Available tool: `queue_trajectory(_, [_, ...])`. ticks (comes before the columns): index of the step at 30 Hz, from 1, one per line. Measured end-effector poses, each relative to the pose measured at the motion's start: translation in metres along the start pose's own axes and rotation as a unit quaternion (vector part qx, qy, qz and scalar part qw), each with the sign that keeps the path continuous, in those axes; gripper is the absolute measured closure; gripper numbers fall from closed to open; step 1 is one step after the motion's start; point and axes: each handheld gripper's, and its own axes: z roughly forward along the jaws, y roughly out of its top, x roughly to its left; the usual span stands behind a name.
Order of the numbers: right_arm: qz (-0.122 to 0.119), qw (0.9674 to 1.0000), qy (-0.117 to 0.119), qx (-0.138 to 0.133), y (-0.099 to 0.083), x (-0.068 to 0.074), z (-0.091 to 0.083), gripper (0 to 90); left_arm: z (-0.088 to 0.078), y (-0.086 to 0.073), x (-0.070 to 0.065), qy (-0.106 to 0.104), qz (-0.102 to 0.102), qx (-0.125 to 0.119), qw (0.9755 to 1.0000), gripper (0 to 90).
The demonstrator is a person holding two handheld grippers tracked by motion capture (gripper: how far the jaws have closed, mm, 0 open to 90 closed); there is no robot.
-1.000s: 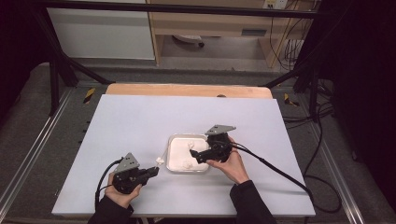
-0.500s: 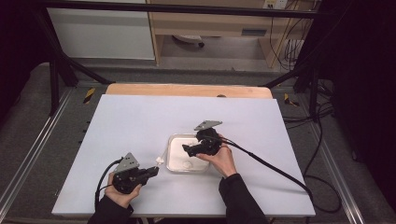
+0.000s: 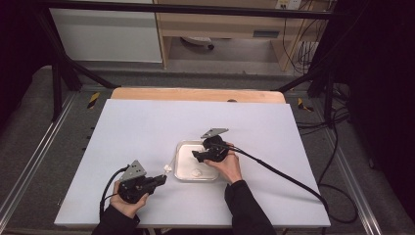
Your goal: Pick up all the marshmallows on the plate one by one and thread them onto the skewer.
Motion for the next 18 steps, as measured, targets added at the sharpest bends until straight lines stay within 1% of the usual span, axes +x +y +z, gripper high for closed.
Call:
queue_trajectory(1, [0.003, 1.0, -0.002, 0.003, -0.0006, -0.0001, 0.0012, 46.5, 0.0001, 0.0, 0.0001, 0.0, 0.0, 0.0, 1.0, 88.3])
queue_trajectory(5, [-0.003, 0.9999, -0.012, 0.009, -0.0029, -0.0015, 0.005, 49.6, 0.0003, -0.0001, 0.0, 0.0, 0.0, 0.001, 1.0, 88.3])
queue_trajectory(10, [-0.007, 0.9998, -0.012, 0.011, -0.0041, -0.0015, 0.0068, 56.2, 0.0004, -0.0001, -0.0001, 0.0, 0.0, 0.001, 1.0, 88.3])
queue_trajectory(13, [-0.014, 0.9997, -0.019, 0.009, -0.0049, -0.0007, 0.007, 60.3, 0.0002, -0.0001, 0.0, 0.0, 0.0, 0.0, 1.0, 88.3])
queue_trajectory(18, [-0.015, 0.9996, -0.022, 0.005, -0.0059, 0.0014, 0.0069, 66.0, 0.0004, -0.0001, -0.0004, 0.0, 0.001, 0.0, 1.0, 88.3])
